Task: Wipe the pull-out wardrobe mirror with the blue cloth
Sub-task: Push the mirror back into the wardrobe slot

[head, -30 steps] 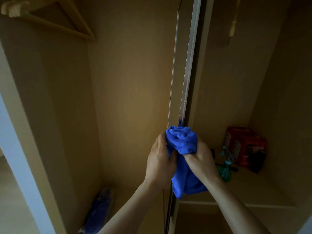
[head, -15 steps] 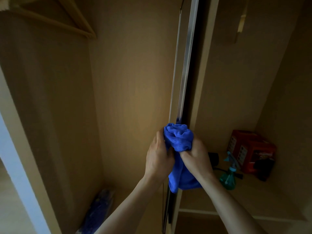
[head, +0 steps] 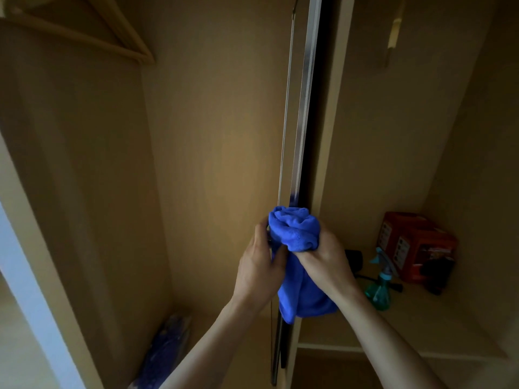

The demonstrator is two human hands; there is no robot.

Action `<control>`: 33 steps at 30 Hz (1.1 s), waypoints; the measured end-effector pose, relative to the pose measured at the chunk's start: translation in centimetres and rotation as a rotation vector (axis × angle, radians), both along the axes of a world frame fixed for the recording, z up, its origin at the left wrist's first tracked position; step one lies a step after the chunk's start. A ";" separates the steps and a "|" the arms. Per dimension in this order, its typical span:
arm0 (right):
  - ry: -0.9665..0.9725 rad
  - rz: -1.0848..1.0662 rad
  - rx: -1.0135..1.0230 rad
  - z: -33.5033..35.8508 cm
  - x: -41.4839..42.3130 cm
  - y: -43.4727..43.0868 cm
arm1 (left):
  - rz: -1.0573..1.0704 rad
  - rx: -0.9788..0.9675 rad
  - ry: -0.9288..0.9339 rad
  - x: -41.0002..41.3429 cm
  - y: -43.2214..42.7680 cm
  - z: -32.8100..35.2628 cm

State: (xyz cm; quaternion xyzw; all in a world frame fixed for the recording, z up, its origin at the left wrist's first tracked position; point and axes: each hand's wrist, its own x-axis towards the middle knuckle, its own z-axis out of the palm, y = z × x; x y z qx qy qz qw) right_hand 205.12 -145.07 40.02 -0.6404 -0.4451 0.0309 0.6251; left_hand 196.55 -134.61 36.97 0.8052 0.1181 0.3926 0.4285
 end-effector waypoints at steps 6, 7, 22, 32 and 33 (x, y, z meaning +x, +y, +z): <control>0.138 0.034 -0.044 -2.0 -2.4 -2.4 | -0.109 -0.052 0.036 -2.6 -0.3 -2.3; 0.154 0.027 -0.059 -2.6 -2.9 -2.7 | -0.140 -0.077 0.037 -3.2 -0.5 -2.8; 0.492 -0.393 -0.141 -10.0 -13.2 -10.7 | -0.543 -0.325 0.275 -9.8 -7.8 -10.6; 0.900 -0.795 0.007 -13.4 -20.2 -21.7 | -0.873 -0.330 0.491 -12.4 -18.2 -14.3; 0.917 -0.821 0.027 -13.6 -21.1 -23.1 | -0.914 -0.317 0.512 -12.6 -19.5 -14.6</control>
